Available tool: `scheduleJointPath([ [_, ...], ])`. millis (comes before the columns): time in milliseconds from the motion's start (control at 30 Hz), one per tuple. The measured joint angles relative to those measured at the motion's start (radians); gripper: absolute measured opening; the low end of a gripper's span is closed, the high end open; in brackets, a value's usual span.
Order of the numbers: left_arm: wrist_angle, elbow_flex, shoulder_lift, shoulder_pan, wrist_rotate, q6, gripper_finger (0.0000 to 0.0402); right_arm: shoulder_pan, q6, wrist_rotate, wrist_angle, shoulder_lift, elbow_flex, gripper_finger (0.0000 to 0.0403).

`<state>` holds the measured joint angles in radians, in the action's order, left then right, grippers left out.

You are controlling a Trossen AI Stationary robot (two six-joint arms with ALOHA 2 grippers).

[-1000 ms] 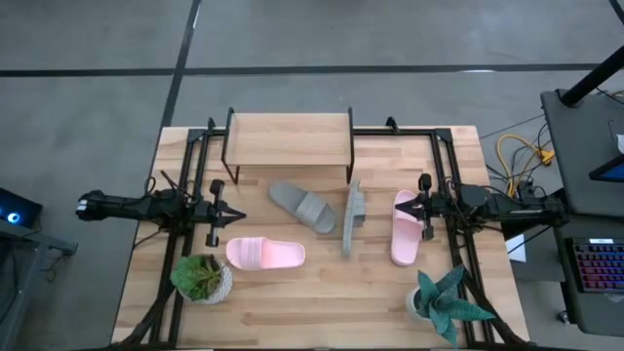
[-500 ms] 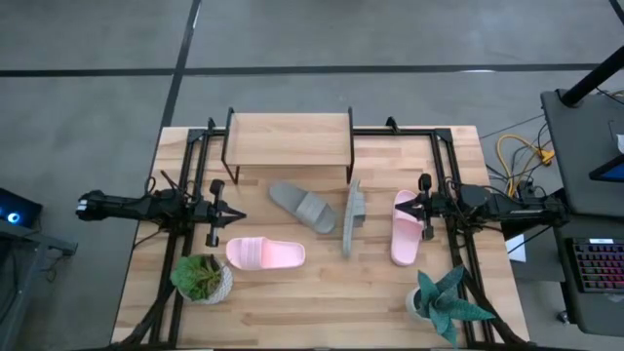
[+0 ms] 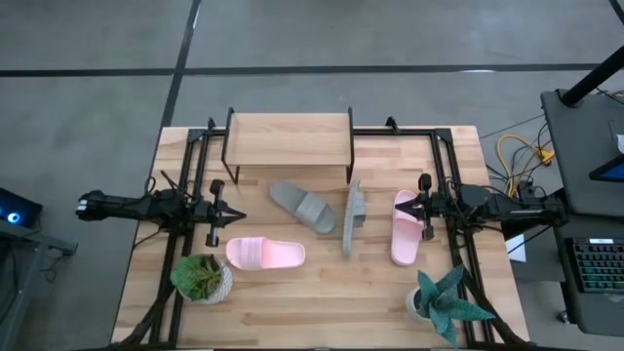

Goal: Pick and place slides into the shelf

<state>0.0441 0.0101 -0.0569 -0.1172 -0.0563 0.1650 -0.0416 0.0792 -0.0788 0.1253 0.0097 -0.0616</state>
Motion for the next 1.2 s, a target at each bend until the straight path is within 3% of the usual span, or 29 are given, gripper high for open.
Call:
scheduleJointPath([
  [767, 0.000, 0.000, 0.000, 0.000, 0.000, 0.000, 0.0000, 0.000, -0.052, 0.000, -0.010, 0.000, 0.000, 0.0009],
  [1200, 0.005, 0.000, 0.000, 0.000, -0.001, 0.012, 0.0000, 0.001, -0.071, -0.029, -0.267, 0.003, 0.000, 0.0009],
])
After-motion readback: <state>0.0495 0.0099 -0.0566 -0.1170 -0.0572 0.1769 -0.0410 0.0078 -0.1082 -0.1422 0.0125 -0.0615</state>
